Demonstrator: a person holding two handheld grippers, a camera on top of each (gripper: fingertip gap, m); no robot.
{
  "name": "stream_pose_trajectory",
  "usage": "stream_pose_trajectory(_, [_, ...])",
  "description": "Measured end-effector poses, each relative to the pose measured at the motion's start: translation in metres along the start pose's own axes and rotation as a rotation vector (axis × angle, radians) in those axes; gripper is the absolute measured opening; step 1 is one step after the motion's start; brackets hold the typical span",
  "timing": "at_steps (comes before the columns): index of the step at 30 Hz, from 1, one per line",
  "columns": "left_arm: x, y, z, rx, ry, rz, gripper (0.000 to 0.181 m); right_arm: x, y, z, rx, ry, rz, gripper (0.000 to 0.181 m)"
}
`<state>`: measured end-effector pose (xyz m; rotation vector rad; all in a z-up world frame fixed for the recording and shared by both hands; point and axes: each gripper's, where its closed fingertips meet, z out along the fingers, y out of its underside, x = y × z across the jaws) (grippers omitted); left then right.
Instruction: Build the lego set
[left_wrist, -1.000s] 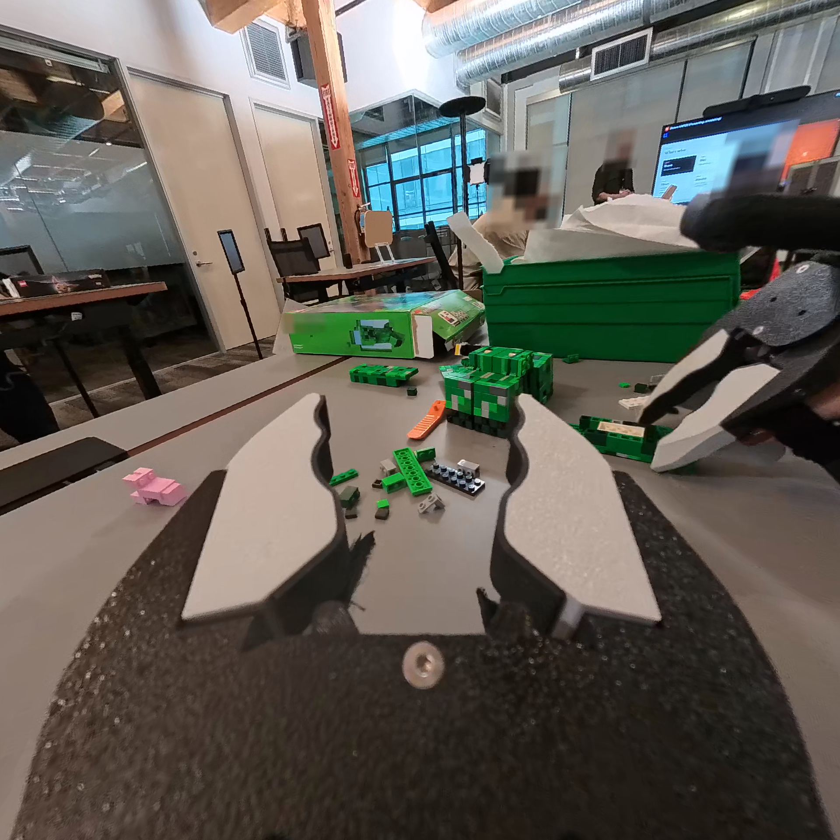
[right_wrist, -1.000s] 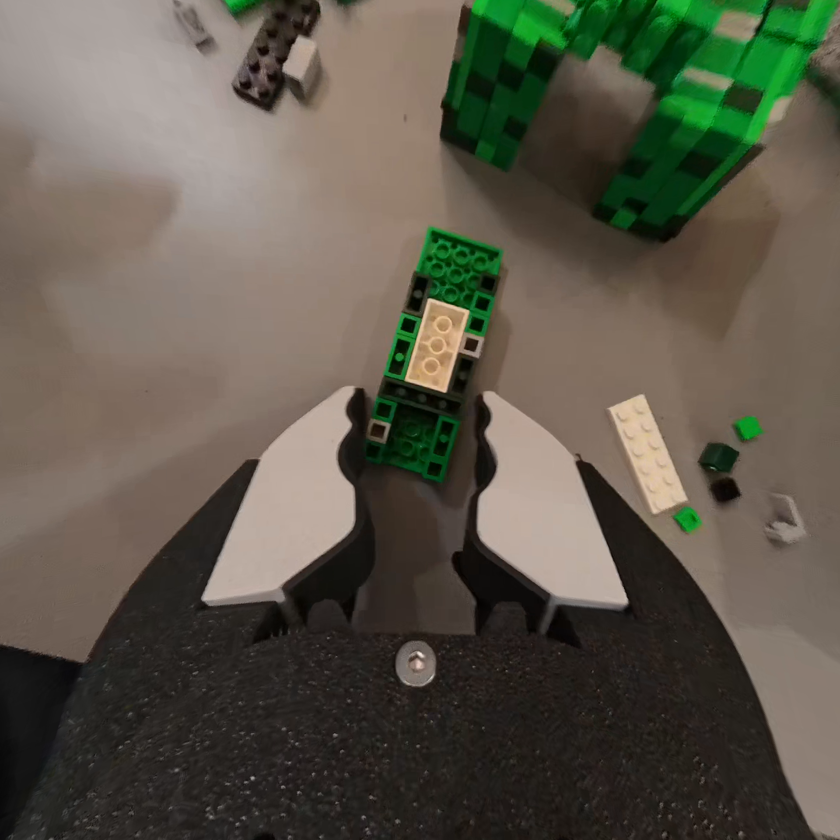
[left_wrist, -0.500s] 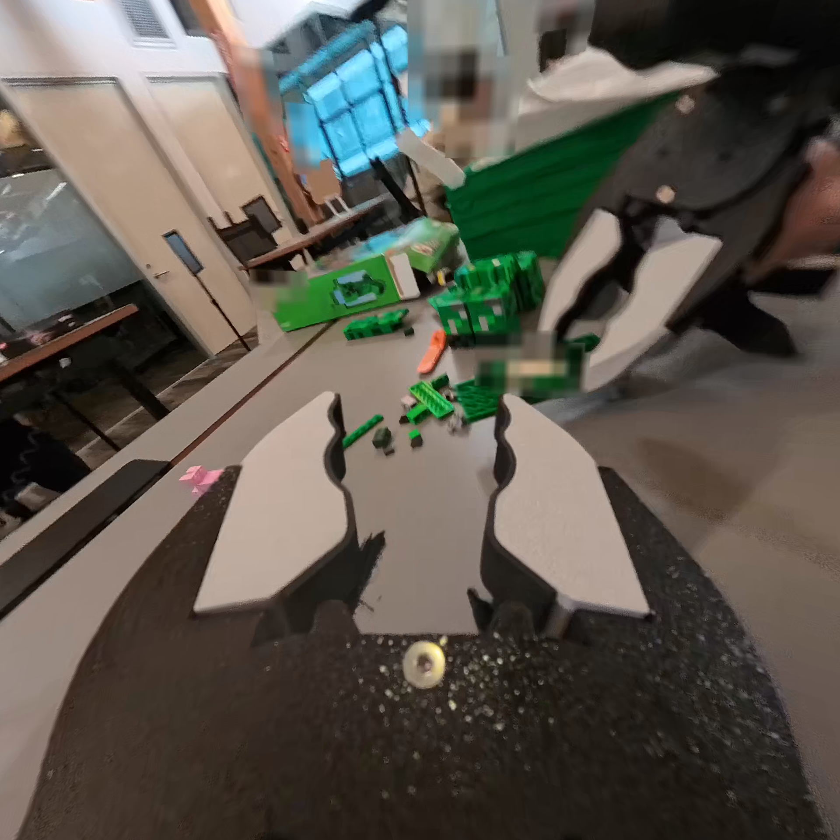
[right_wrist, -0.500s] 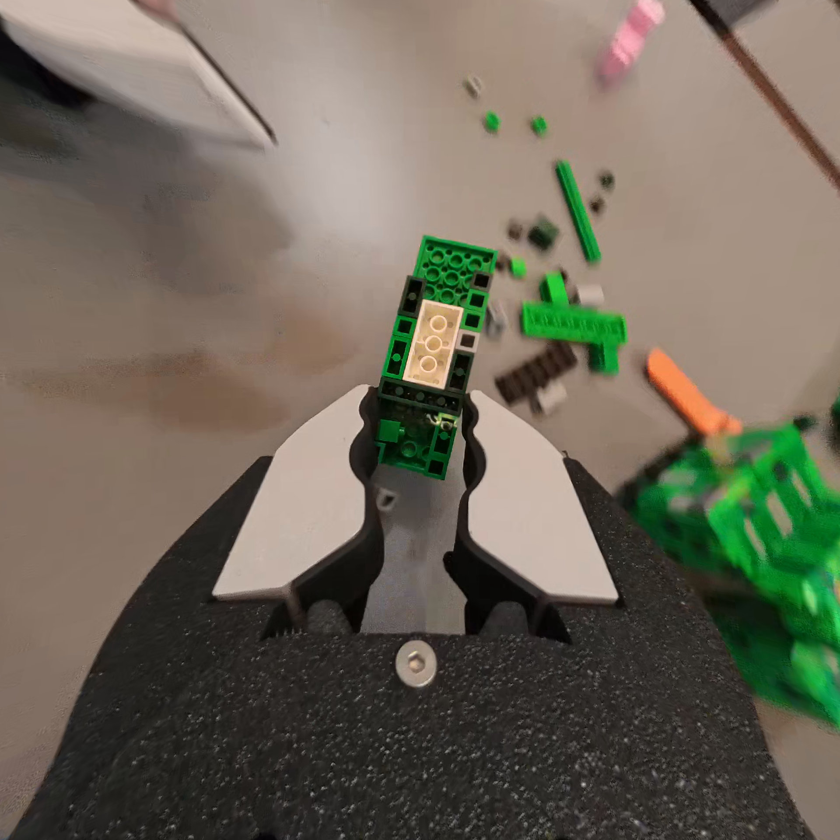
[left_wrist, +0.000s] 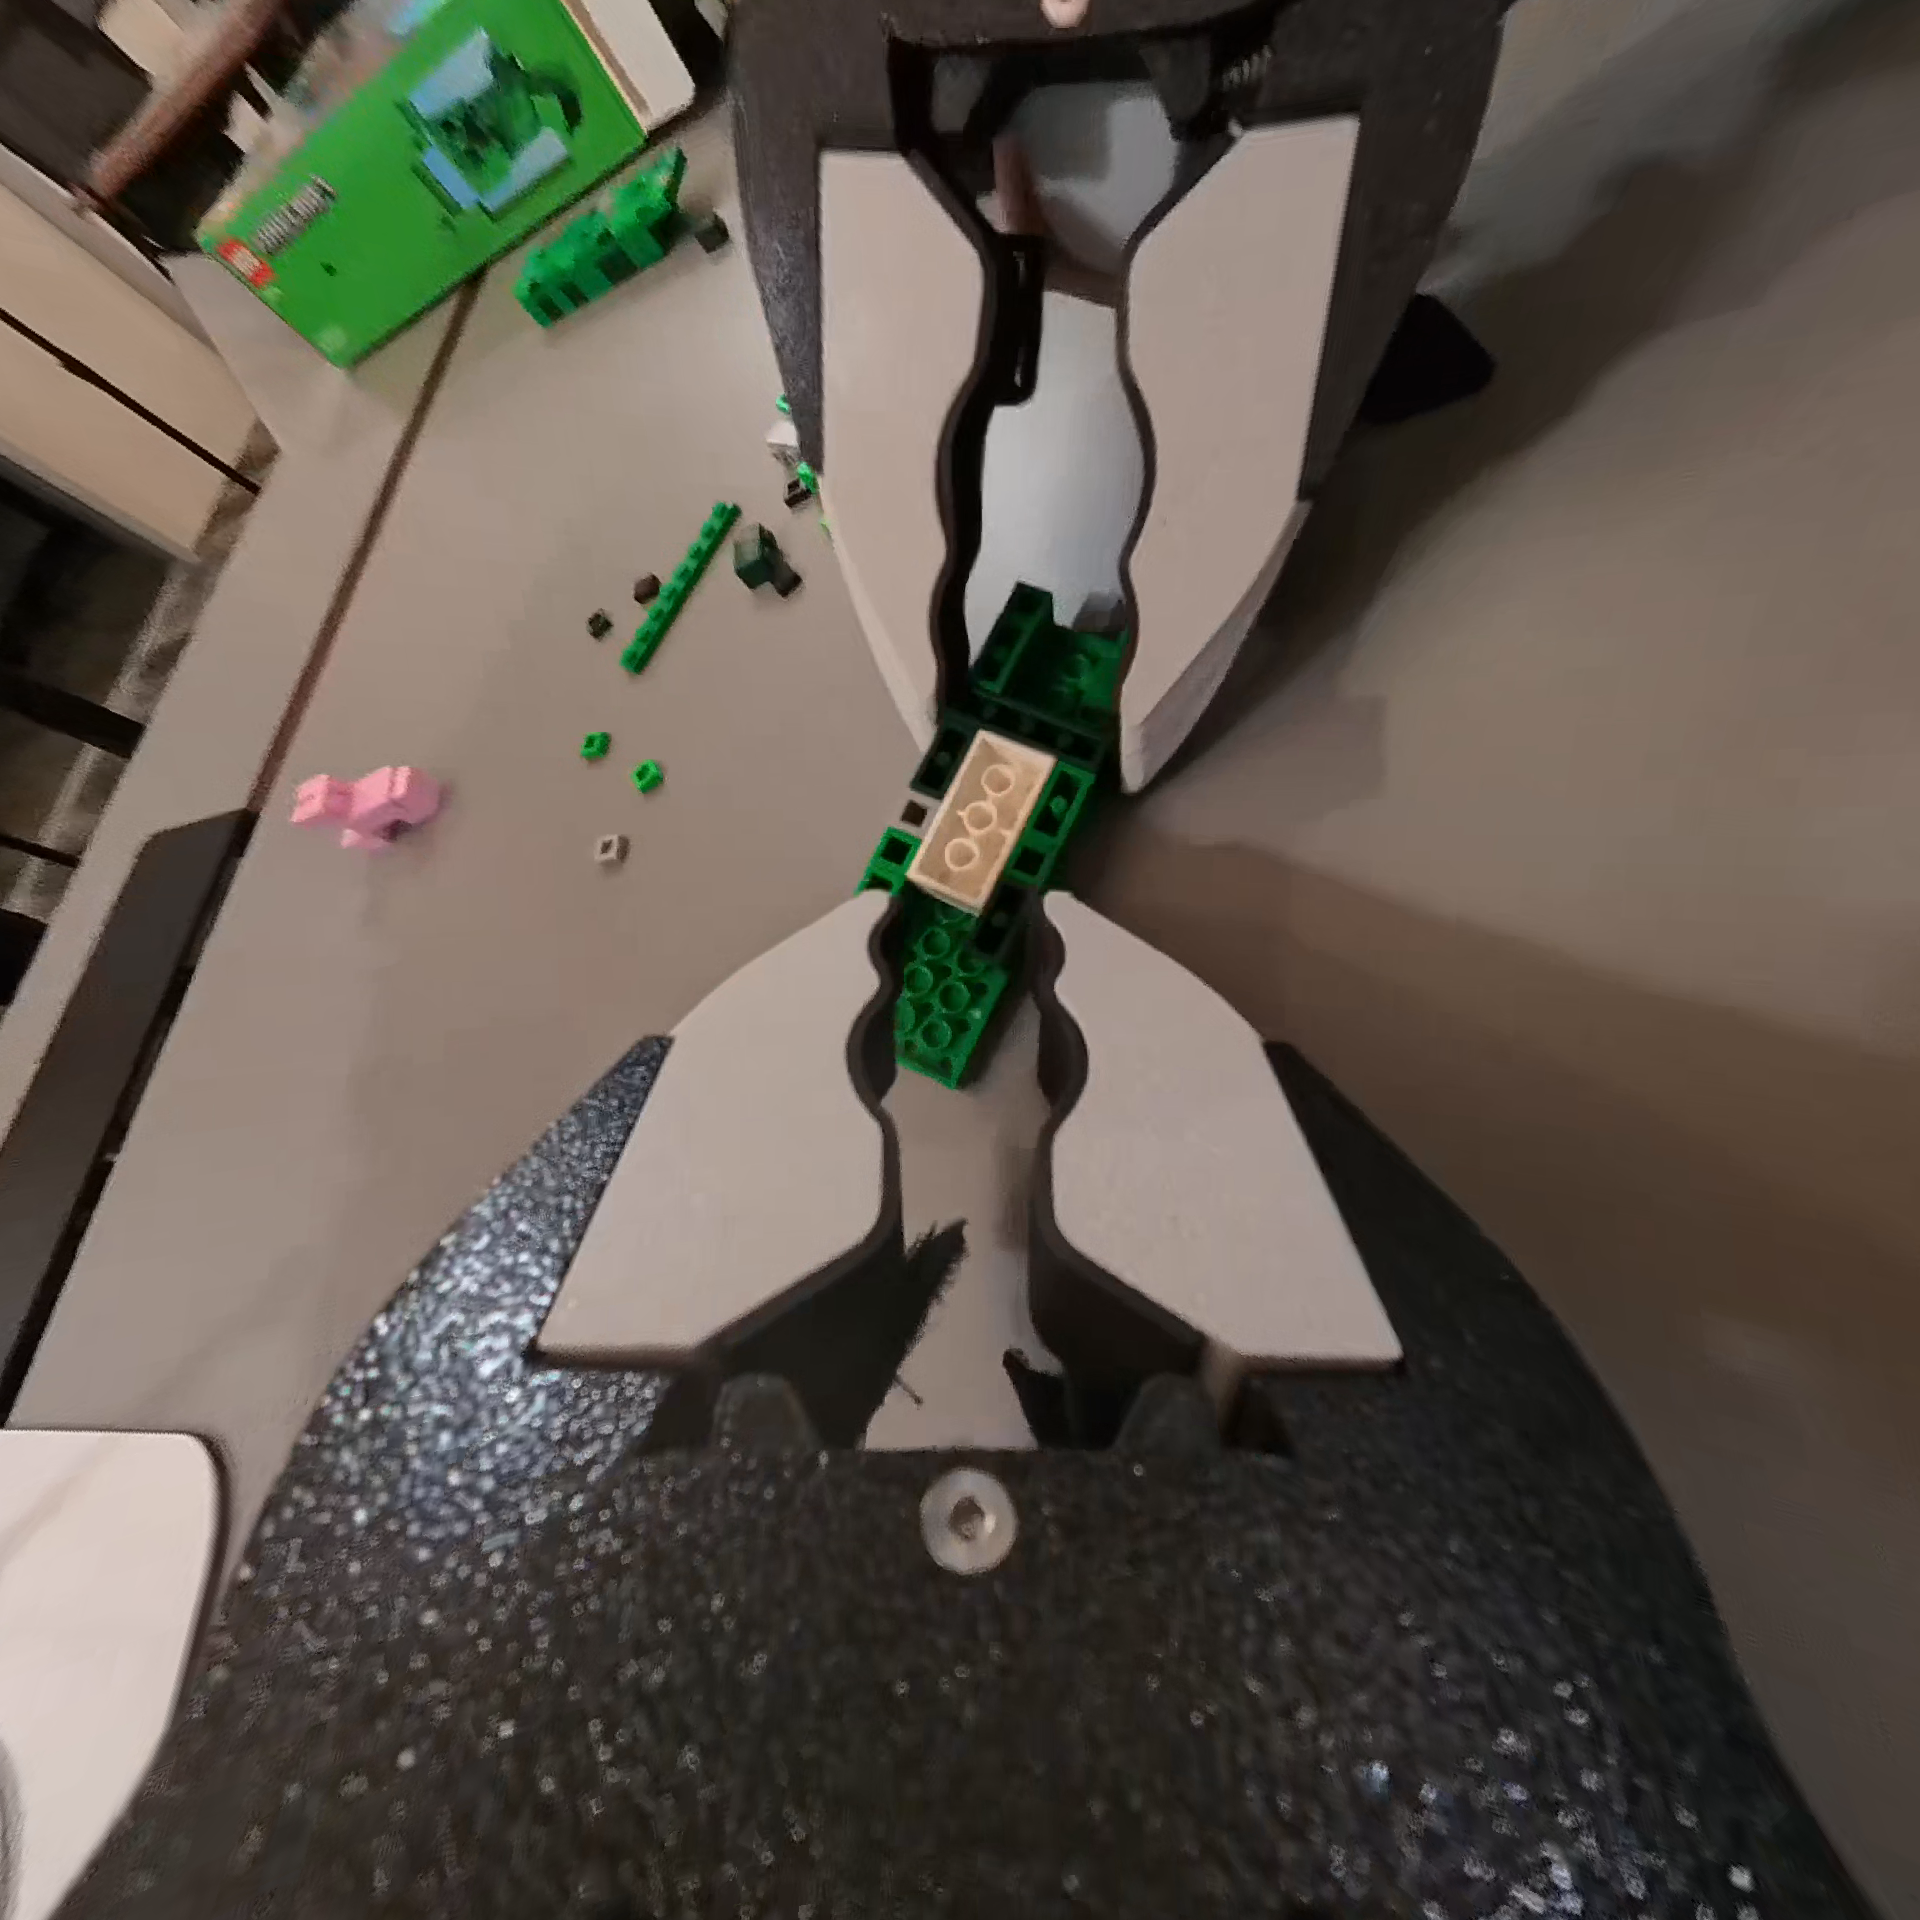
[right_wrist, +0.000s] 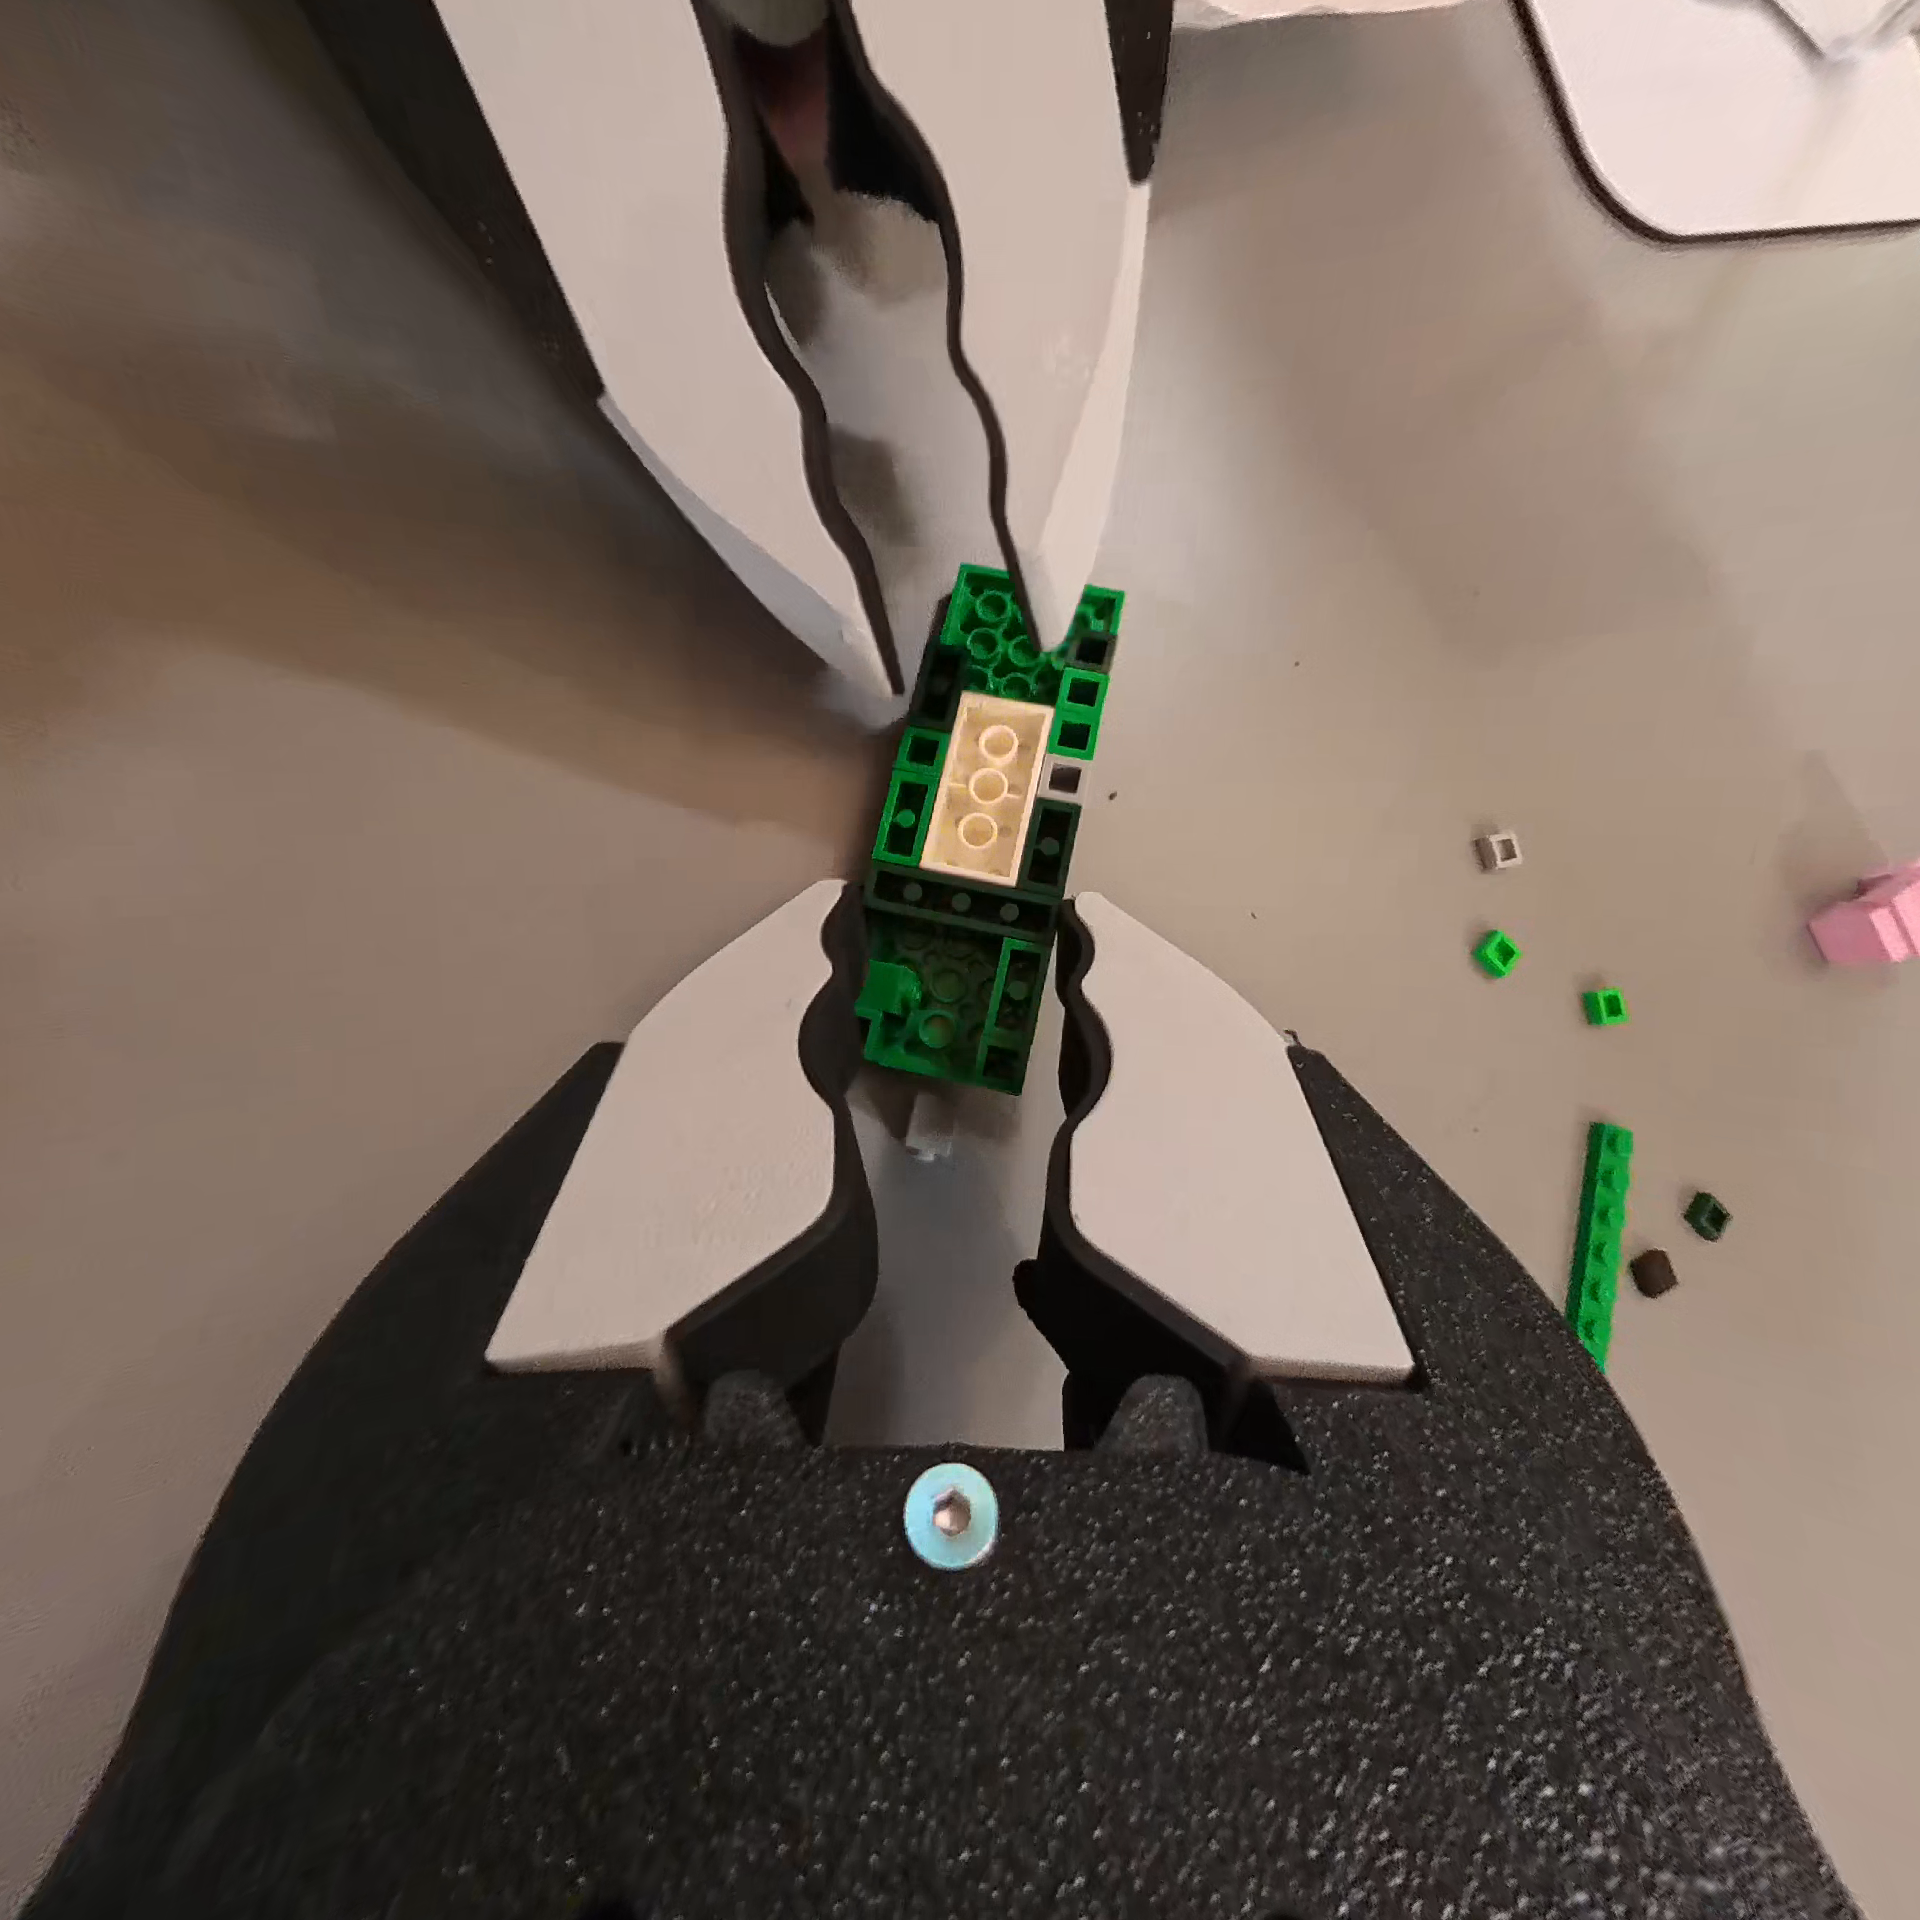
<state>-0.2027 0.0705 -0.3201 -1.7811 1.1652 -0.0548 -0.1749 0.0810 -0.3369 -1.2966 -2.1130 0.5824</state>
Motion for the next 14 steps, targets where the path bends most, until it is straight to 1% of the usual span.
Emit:
stream_pose_trajectory(5, [0.013, 0.009, 0.005, -0.07, 0.091, -0.02, 0.02, -0.005, 0.002, -0.002, 0.06, -0.081, 0.035, 0.034])
stream_pose_trajectory(8, [0.013, 0.007, 0.009, -0.082, 0.072, 0.015, 0.016, -0.007, 0.002, -0.001, 0.094, -0.124, 0.08, 0.034])
stream_pose_trajectory(11, [0.017, 0.004, 0.011, -0.07, 0.093, 0.009, 0.014, -0.009, 0.004, -0.005, 0.108, -0.148, 0.082, 0.037])
stream_pose_trajectory(12, [0.018, 0.003, 0.012, -0.068, 0.096, 0.001, 0.013, -0.007, 0.006, -0.009, 0.117, -0.139, 0.083, 0.04])
stream_pose_trajectory(14, [0.016, 0.003, 0.013, -0.066, 0.087, -0.017, 0.012, 0.005, 0.006, -0.028, 0.168, -0.085, 0.117, 0.042])
